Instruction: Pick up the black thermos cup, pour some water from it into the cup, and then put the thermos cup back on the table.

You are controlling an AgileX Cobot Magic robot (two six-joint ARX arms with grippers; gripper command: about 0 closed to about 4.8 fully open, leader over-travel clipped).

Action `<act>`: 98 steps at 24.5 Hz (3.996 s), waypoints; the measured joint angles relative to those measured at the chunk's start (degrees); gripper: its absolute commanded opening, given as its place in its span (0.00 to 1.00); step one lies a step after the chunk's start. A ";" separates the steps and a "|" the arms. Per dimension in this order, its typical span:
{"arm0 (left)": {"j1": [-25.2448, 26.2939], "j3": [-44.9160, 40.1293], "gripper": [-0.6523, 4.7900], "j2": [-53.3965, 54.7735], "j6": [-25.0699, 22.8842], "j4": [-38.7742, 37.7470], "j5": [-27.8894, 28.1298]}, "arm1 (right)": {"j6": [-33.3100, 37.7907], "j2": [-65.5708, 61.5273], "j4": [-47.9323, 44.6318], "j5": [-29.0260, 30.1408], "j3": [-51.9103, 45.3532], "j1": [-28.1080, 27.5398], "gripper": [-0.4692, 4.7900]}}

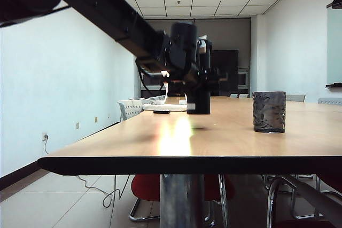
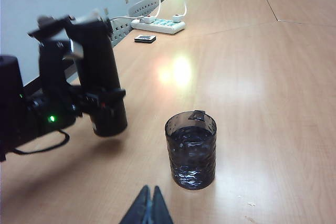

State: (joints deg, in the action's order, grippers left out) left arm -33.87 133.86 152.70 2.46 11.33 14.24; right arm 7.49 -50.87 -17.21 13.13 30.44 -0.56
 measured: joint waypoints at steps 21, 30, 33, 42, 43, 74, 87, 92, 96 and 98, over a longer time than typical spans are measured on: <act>-1.22 0.26 0.27 -7.48 0.83 -24.52 1.27 | -0.44 -0.02 0.00 -0.55 0.00 -0.11 0.09; -3.26 0.20 0.11 -29.77 0.09 -49.24 -3.37 | -3.04 2.64 4.04 -1.53 -0.04 -0.11 0.09; -4.94 0.24 0.11 -37.16 -2.67 -50.01 -3.72 | -5.46 4.81 5.31 -1.51 -0.11 -0.11 0.09; -7.26 0.37 0.11 -49.27 -5.31 -59.54 -3.56 | -6.01 10.93 1.75 -1.53 -10.14 0.00 0.09; -7.56 0.35 0.11 -50.12 -5.73 -60.81 -3.56 | -6.01 11.82 1.60 -1.53 -11.34 0.00 0.09; -7.85 -75.73 0.11 -112.59 -1.29 -40.63 4.94 | -5.64 16.48 9.20 -1.11 -18.49 0.00 0.09; -2.58 -108.50 0.11 -122.66 -2.84 -18.86 0.72 | -5.64 16.44 9.20 -1.11 -18.49 0.00 0.09; 6.64 -118.79 0.11 -128.04 -2.84 -12.59 -4.48 | -5.62 16.44 9.20 -1.11 -18.49 0.00 0.09; 14.75 -124.91 0.11 -133.70 -2.84 -10.29 -6.16 | -5.62 16.44 9.18 -1.11 -18.47 0.00 0.09; 18.25 -126.62 0.11 -136.61 -2.82 -9.81 -6.82 | -5.62 16.44 9.20 -1.11 -18.49 0.00 0.09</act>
State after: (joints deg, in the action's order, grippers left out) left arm -15.62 7.25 16.10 -0.36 1.52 7.42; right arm 1.87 -34.44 -8.01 12.01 11.94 -0.56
